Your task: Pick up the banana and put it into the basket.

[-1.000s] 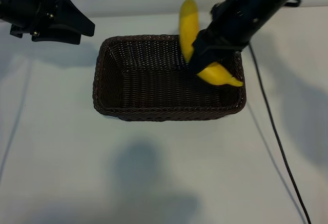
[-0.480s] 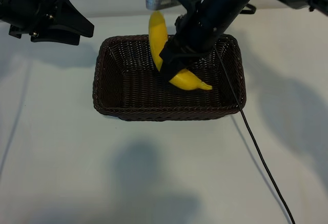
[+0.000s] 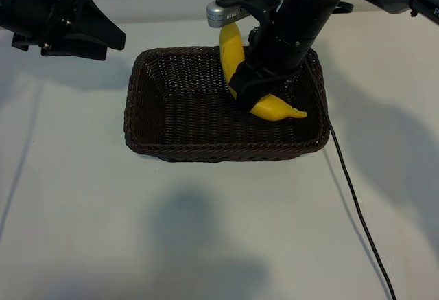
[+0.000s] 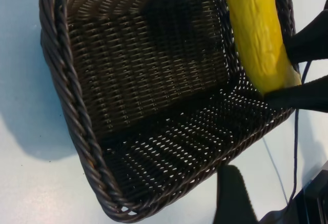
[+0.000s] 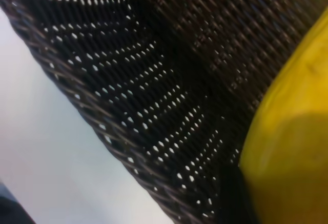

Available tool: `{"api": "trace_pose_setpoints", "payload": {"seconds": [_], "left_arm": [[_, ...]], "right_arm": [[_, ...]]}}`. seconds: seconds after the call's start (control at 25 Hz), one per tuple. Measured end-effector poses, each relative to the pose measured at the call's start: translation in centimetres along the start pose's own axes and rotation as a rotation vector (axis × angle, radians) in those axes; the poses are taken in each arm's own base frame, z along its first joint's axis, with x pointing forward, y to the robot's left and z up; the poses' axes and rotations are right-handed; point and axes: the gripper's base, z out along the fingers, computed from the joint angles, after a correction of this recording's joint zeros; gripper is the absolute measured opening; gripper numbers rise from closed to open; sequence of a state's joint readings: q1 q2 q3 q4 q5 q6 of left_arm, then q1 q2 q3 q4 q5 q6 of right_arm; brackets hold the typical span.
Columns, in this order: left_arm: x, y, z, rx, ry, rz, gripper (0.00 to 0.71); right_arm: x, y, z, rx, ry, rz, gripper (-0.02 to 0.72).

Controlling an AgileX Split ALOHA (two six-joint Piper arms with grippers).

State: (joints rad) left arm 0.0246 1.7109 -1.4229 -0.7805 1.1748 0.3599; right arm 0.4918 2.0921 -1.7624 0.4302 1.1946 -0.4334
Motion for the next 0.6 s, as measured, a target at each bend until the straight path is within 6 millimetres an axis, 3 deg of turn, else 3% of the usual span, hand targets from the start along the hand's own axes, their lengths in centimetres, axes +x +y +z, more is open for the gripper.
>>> {"api": "trace_pose_setpoints", "payload": {"seconds": [0.12,0.28,0.36,0.48,0.6], "left_arm": [[0.0,0.0,0.0,-0.001,0.000,0.000,0.459],[0.0,0.0,0.0,-0.001,0.000,0.000,0.459],[0.0,0.0,0.0,-0.001,0.000,-0.001,0.459],[0.0,0.0,0.0,-0.001,0.000,0.000,0.459],[0.0,0.0,0.0,-0.001,0.000,0.000,0.459]], "right_arm": [[0.0,0.0,0.0,0.001,0.000,0.001,0.458],[0.1,-0.3,0.0,0.030,0.010,0.020,0.602],[0.0,-0.3,-0.3,0.042,0.013,0.034,0.640],[-0.7,0.0,-1.5,0.054,-0.015,0.037,0.639],[-1.5,0.7,-3.6,0.071,-0.082,0.022,0.590]]}}
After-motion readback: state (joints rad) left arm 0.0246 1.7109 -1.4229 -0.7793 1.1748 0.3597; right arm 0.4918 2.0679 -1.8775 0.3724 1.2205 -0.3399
